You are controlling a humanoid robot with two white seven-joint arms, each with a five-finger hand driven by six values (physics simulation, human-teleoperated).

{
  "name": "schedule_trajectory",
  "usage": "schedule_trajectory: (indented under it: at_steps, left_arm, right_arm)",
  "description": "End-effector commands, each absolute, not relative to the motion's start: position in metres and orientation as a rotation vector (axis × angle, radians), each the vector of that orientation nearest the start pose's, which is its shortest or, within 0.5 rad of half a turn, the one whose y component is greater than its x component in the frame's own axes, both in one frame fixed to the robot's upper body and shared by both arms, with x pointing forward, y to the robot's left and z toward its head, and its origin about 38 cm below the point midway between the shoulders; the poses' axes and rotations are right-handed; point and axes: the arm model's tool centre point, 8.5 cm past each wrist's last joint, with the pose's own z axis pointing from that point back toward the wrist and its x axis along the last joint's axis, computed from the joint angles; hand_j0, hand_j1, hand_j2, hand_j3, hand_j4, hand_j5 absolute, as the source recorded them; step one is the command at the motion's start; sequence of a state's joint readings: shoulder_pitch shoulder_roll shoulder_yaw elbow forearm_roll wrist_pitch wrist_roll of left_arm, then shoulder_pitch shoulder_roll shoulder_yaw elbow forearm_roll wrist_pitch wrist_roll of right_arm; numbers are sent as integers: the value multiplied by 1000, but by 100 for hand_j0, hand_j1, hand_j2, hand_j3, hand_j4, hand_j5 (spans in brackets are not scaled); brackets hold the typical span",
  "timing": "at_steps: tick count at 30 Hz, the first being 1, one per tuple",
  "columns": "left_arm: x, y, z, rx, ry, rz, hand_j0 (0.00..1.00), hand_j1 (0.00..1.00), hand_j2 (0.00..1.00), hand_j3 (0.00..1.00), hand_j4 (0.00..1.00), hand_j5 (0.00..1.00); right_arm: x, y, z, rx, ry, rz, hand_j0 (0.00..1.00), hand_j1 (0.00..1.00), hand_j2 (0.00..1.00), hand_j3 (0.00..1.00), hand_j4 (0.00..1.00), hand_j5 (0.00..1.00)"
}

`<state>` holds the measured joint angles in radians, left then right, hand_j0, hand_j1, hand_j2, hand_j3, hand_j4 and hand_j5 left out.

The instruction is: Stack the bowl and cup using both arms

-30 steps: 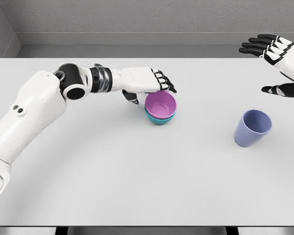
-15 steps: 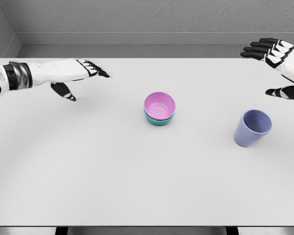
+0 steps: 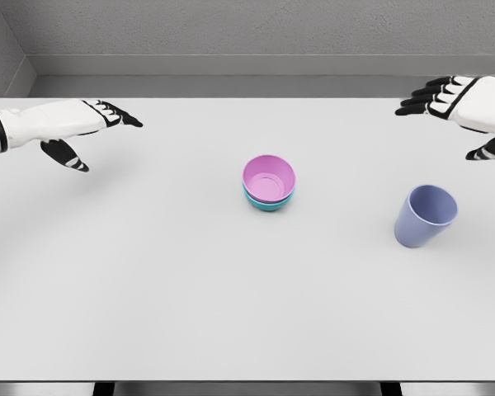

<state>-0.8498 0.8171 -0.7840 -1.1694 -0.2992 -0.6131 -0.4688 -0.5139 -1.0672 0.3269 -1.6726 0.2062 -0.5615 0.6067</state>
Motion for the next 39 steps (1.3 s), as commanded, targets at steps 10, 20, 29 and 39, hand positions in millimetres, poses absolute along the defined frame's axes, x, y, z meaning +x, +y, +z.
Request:
schedule_trajectory:
  at_steps: [10,20,29,39]
  left_arm:
    - [481,341,229,435,-1362,-1957,100,100,100,100,100,100]
    - [481,341,229,436,-1361,-1958,100,100,100,100,100,100]
    - [480,340,228,433,-1358,-1960,100,100,100,100,100,100]
    - [480,340,228,433,-1358,-1960,100,100,100,100,100,100]
  right_arm:
    - [380,-352,297,-488,-1393,2125,100,100,100,100,100,100]
    - [362,-367,305,-508,-1308,2212,100,100,100,100,100,100]
    - [361,-377,280,-447,-1259,2175,100,100,100,100,100,100]
    - [371,-386,246,-382,-1256,2076,100,100,100,100,100,100]
